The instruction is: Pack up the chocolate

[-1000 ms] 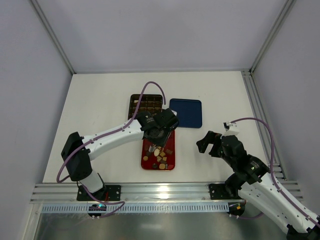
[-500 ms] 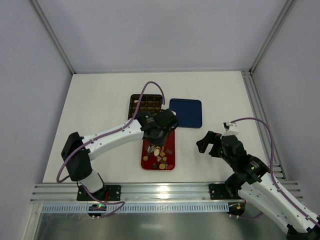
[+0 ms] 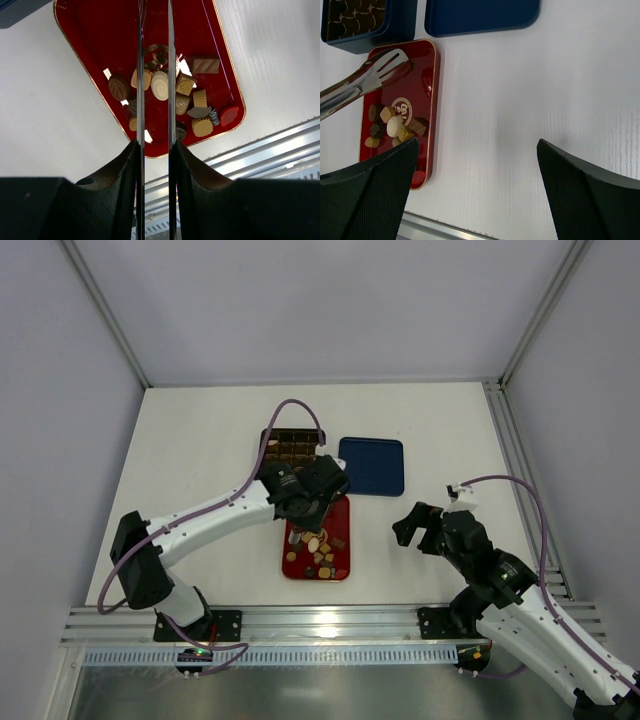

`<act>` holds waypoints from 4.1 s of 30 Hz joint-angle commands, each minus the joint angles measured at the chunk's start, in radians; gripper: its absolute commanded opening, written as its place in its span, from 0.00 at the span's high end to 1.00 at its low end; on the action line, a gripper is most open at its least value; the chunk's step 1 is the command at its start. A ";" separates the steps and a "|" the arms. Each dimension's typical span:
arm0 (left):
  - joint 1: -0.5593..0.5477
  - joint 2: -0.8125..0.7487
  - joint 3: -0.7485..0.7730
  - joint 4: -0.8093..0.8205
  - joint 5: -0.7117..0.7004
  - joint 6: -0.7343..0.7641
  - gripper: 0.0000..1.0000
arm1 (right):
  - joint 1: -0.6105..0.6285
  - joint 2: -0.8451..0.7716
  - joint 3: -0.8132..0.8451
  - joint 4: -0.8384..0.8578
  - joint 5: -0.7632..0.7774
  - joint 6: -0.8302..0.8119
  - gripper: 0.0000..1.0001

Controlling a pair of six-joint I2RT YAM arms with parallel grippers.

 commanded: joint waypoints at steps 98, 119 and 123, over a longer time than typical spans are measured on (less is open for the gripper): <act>0.000 -0.303 -0.080 -0.016 0.009 -0.037 0.60 | 0.004 0.081 -0.006 0.085 -0.025 0.006 0.00; -0.334 -0.346 -0.242 -0.045 -0.045 -0.228 0.61 | 0.002 0.069 -0.023 0.078 -0.012 0.019 0.00; -0.345 -0.332 -0.242 -0.048 -0.051 -0.234 0.61 | 0.004 0.061 -0.026 0.071 -0.011 0.019 0.00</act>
